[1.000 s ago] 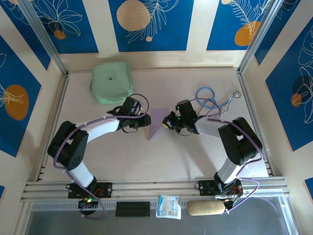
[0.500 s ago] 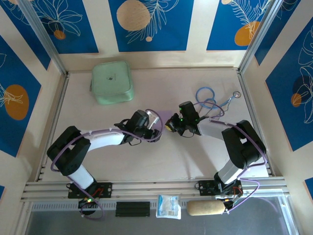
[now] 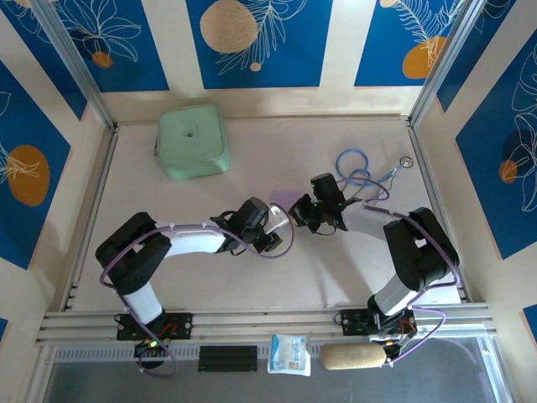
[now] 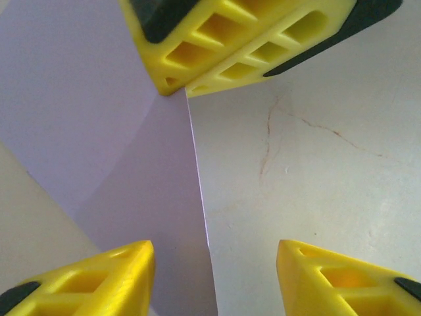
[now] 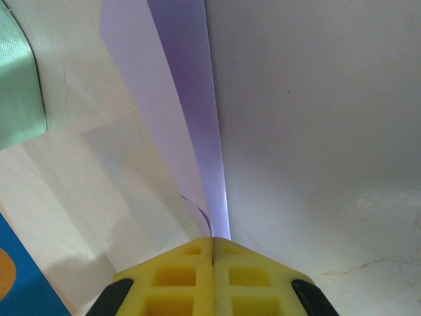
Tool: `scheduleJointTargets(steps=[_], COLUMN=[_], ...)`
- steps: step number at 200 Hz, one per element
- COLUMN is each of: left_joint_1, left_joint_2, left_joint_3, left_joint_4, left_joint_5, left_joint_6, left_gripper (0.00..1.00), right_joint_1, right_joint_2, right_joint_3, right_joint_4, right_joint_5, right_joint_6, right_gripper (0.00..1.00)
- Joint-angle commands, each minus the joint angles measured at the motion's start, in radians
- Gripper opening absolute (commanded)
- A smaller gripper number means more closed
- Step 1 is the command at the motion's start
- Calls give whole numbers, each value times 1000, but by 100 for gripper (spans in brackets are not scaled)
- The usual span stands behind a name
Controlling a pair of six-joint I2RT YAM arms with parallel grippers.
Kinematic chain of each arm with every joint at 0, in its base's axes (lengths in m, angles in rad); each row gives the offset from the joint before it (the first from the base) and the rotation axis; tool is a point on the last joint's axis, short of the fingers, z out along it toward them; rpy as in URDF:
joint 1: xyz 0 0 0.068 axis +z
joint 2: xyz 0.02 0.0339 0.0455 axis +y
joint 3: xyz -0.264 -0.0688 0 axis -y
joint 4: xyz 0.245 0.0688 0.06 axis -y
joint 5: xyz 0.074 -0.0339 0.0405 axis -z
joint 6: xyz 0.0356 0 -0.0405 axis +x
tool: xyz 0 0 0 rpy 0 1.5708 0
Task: Fold a paper plane with a square sheet of paper (pick it up from the middle)
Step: Fold the wing for the fifth time at the center of the table.
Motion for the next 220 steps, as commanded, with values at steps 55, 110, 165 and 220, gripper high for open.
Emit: scheduleJointTargets(steps=[55,110,165,220], left_joint_1=[-13,-13,-13,-13], left_joint_2=[59,66,74,73], left_joint_3=[24,12,5,-5], left_joint_4=[94,97,103,108], left_joint_5=[-89,-68,-47,-43], left_joint_6=[70,73,74,72], left_gripper=[38,25,21,21], right_joint_1=[-19,-22,-22,-24], right_joint_2=[-30,-11,55,117], right_joint_3=[14,31,113,169], right_joint_4=[-37,-82,-214,-268], right_joint_5=[-55,-61,-48,-61], right_joint_6=[52,38,-36,-75], right_gripper=[1,8,39,38])
